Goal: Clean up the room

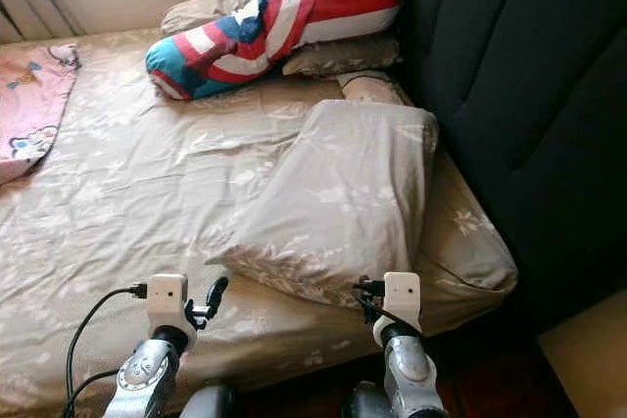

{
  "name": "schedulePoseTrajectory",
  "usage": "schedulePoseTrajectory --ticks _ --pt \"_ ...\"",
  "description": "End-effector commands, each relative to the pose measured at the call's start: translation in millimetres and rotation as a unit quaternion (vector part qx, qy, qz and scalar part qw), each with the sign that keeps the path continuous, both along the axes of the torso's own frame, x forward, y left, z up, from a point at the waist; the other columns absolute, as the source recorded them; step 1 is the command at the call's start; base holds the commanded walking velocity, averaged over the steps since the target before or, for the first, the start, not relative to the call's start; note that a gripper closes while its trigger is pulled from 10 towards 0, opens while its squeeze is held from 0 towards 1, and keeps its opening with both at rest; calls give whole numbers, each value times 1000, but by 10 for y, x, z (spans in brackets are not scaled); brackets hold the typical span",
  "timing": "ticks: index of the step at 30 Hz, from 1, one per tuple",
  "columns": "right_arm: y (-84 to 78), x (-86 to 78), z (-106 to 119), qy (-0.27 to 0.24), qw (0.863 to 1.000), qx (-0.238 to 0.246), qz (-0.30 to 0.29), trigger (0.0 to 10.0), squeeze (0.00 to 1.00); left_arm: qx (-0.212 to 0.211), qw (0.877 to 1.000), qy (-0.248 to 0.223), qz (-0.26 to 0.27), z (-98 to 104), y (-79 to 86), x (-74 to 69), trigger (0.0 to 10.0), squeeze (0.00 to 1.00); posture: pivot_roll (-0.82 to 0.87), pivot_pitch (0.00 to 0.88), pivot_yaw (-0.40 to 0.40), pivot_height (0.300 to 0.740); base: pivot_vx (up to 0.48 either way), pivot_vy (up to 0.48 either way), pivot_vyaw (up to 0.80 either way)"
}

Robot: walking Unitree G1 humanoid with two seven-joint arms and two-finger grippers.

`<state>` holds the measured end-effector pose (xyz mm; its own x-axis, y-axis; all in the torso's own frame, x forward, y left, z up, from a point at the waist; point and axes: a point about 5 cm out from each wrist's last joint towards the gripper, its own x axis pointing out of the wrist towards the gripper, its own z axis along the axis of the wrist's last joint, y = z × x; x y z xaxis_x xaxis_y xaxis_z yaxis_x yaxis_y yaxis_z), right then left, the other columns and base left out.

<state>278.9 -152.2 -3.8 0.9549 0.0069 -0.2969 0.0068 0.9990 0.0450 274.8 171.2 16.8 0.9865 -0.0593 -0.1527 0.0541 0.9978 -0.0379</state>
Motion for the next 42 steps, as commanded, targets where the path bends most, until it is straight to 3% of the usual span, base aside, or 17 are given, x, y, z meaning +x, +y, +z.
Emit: schedulePoseTrajectory --ticks 1,15,22,23,24,25,37,42 --pt "21 -35 -38 9 1000 2 4 10000 0 -5 1000 16 5 -58 17 -35 10000 0 -27 158 17 657 326 0 0" --pt "2 -38 -58 19 1000 3 2 10000 0 -6 1000 21 6 -80 27 -41 10000 0 -27 159 17 657 322 0 0" --pt "-19 -33 -59 22 1000 10 -7 10000 0 -4 1000 23 5 -89 28 -41 10000 0 -27 160 18 657 0 0 0" --pt "-24 -29 -61 24 1000 16 -9 10000 620 -4 1000 24 5 -90 27 -40 10000 0 -27 162 18 657 0 0 0" --pt "-26 -28 -61 24 999 18 -9 10000 620 -4 1000 24 4 -90 27 -40 10000 0 -27 162 18 657 0 0 0" --pt "-30 -18 -55 25 999 24 -10 10000 1000 -4 1000 24 4 -90 27 -39 10000 0 -27 162 18 657 0 0 0" --pt "-148 165 124 -4 997 51 -55 10000 1000 -2 1000 24 5 -96 52 -47 10000 0 -21 167 22 657 0 0 0" --pt "-162 230 160 6 995 76 -64 10000 1000 -2 1000 22 3 -91 49 -42 10000 0 -10 175 26 657 0 0 0"
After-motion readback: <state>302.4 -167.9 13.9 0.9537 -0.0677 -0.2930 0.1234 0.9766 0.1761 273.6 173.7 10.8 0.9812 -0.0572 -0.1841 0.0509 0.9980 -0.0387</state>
